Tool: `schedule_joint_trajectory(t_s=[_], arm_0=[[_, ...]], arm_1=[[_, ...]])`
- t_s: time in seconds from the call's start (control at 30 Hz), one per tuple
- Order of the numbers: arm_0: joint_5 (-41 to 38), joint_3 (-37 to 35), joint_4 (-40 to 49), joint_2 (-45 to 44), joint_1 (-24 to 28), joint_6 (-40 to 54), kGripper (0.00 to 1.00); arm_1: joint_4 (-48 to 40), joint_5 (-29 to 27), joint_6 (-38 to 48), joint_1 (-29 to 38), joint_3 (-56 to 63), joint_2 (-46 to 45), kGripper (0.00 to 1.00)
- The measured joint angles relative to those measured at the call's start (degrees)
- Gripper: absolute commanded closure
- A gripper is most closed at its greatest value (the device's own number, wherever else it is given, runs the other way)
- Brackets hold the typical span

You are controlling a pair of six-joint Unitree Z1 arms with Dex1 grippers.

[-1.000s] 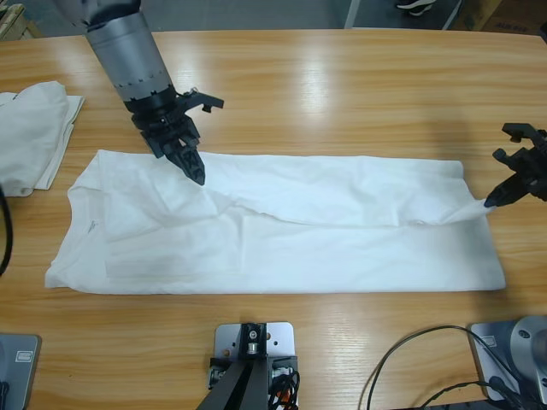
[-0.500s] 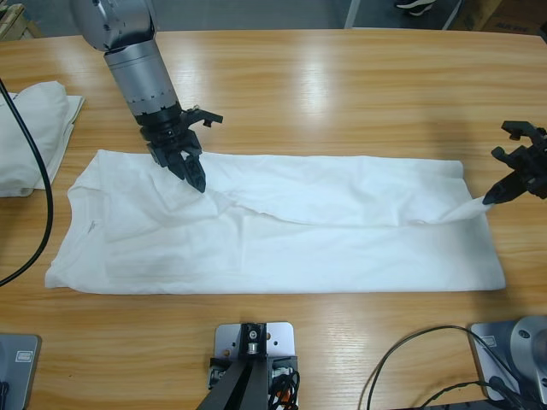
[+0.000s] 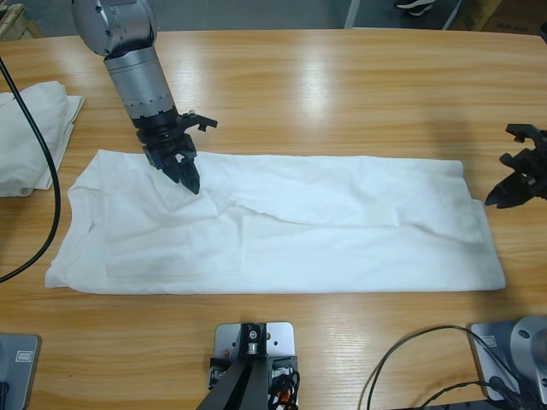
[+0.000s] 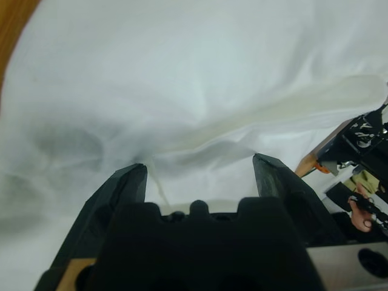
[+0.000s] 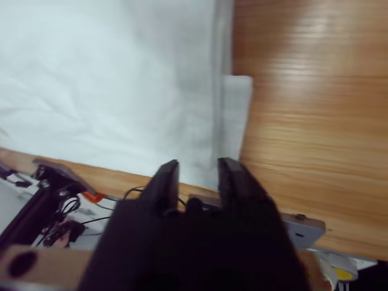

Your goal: Fold clothes

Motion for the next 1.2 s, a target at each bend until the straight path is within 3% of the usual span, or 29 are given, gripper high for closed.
schedule_joint_trajectory(t_s=[0.13, 0.23, 0.27, 0.3, 0.67, 0.7, 0.73, 0.8, 0.83, 1.2], arm_0=[[0.0, 0.2, 0.3, 0.0, 0.0, -0.1, 0.573], [0.1, 0.4, 0.3, 0.0, 0.0, -0.3, 0.619], [0.2, 0.4, 0.3, 0.0, 0.1, -0.4, 0.76], [0.2, 0.4, 0.3, 0.0, 0.2, -0.4, 0.836], [2.4, 0.4, 0.3, -0.1, 1.1, -0.5, 0.844], [2.4, 0.4, 0.3, -0.1, 1.1, -0.5, 0.831], [2.4, 0.4, 0.3, -0.1, 1.2, -0.5, 0.717], [2.4, 0.4, 0.3, -0.1, 1.2, -0.6, 0.318], [2.4, 0.5, 0.3, -0.1, 1.3, -0.6, 0.209], [2.0, 0.5, 0.3, -0.1, 1.6, -0.6, 0.22]], arm_1=[[0.0, -3.1, 1.0, 0.0, 0.0, -1.6, 0.0], [0.0, -3.6, 1.1, 0.0, 0.0, -2.3, 0.0], [0.0, -3.6, 1.1, 0.0, 0.0, -2.3, 0.0], [0.0, -3.6, 1.1, 0.0, 0.0, -2.3, 0.0], [-0.5, -3.2, 1.1, 0.0, 0.6, -2.3, 0.0], [-0.6, -3.2, 1.1, 0.0, 0.6, -2.3, 0.0], [-0.6, -3.1, 1.1, 0.0, 0.7, -2.3, 0.0], [-0.8, -3.1, 1.1, 0.0, 0.7, -2.3, 0.0], [-0.8, -3.0, 1.1, 0.0, 0.7, -2.3, 0.0], [-0.8, -2.7, 1.1, 0.0, 0.9, -2.3, 0.0]])
